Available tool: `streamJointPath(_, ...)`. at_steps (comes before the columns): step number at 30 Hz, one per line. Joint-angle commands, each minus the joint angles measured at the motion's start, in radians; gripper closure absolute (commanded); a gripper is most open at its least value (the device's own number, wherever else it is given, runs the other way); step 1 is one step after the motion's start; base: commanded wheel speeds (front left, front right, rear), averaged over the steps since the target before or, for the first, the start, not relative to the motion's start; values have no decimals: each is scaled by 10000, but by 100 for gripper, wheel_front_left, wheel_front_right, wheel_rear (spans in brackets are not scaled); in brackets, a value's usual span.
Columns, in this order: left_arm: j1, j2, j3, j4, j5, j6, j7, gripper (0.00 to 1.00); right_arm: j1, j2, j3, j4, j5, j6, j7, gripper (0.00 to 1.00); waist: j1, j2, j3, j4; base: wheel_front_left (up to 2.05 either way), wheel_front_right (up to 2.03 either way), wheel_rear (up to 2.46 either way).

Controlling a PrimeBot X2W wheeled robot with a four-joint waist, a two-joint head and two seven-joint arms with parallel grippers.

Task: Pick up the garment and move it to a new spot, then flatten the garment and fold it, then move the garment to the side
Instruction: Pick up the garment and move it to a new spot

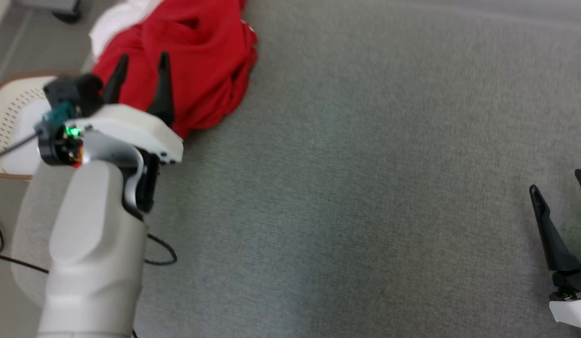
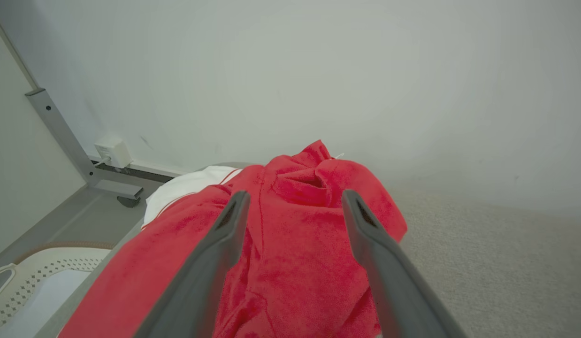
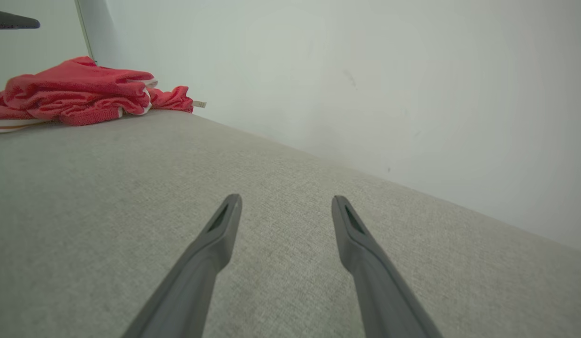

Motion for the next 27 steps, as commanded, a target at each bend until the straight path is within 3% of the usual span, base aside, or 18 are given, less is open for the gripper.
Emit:
streamJointPath(1,-429,146,68,413,-156,54,308,0,-181,-162,16,-97,61,-21,8,0,-2,0,883,-338,0,0,0)
streamJointPath(11,-1866,451,-37,3388,38,636,1847,0,-31,-204,232,-326,298,-21,10,0,-2,0,1088,-841,0,0,0)
streamJointPath(12,-1913,453,-12,3619,-21,672,1861,64,-14,-183,285,-334,301,-21,10,0,-2,0,1062,-879,0,0,0)
streamJointPath(13,-1954,474,1,3777,-58,704,1802,100,-2,-166,338,-330,298,-21,10,0,-2,0,1021,-914,0,0,0)
streamJointPath(27,-2972,1416,-65,3739,23,340,653,100,358,883,822,284,299,-21,7,0,-2,0,-1310,-1347,0,0,0)
